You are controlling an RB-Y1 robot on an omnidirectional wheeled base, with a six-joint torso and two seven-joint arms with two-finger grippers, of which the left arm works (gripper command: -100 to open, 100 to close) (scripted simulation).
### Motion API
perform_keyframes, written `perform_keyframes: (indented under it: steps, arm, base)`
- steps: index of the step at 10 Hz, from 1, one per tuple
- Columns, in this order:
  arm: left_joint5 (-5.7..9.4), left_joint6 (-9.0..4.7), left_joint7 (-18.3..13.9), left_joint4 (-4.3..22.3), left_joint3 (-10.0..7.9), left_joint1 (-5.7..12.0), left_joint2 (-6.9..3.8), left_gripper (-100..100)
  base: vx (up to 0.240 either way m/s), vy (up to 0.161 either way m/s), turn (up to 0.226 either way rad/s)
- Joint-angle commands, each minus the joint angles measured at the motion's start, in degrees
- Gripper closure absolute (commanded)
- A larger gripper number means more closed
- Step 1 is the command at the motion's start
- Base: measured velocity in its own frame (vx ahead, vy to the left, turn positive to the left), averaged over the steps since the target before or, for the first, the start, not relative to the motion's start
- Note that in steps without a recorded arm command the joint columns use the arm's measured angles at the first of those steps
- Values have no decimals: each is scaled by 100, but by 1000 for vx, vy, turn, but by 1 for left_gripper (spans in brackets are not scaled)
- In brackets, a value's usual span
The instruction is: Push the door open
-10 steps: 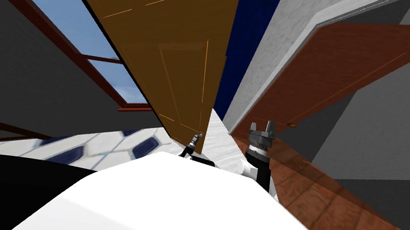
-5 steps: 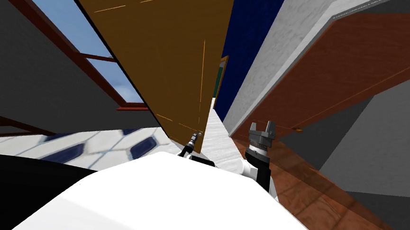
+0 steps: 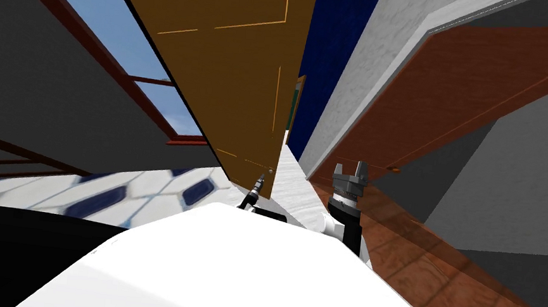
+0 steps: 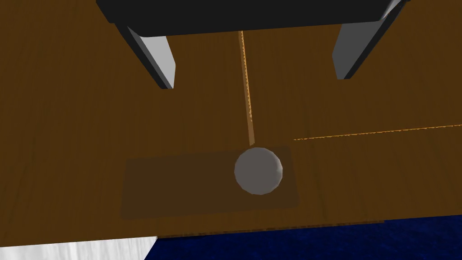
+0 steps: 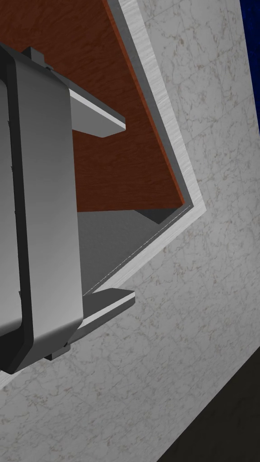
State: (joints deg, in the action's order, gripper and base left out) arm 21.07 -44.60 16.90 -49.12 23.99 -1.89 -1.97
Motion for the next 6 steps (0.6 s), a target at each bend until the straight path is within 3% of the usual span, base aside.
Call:
perform_keyframes:
  steps: [1, 3, 4, 5, 6]
  arm:
    - [3, -7, 4, -8, 40, -18, 64, -100]
    - [5, -1, 16, -45, 87, -54, 254, -100]
    - [7, 5, 19, -35, 65, -34, 194, -100]
    - [12, -10, 11, -12, 44, -15, 54, -100]
    - [13, -14, 9, -6, 38, -10, 34, -100]
  base:
    - [-191, 4, -12]
    - [-184, 5, 6]
    - [-84, 6, -6]
    - [125, -67, -40]
    - [192, -45, -13]
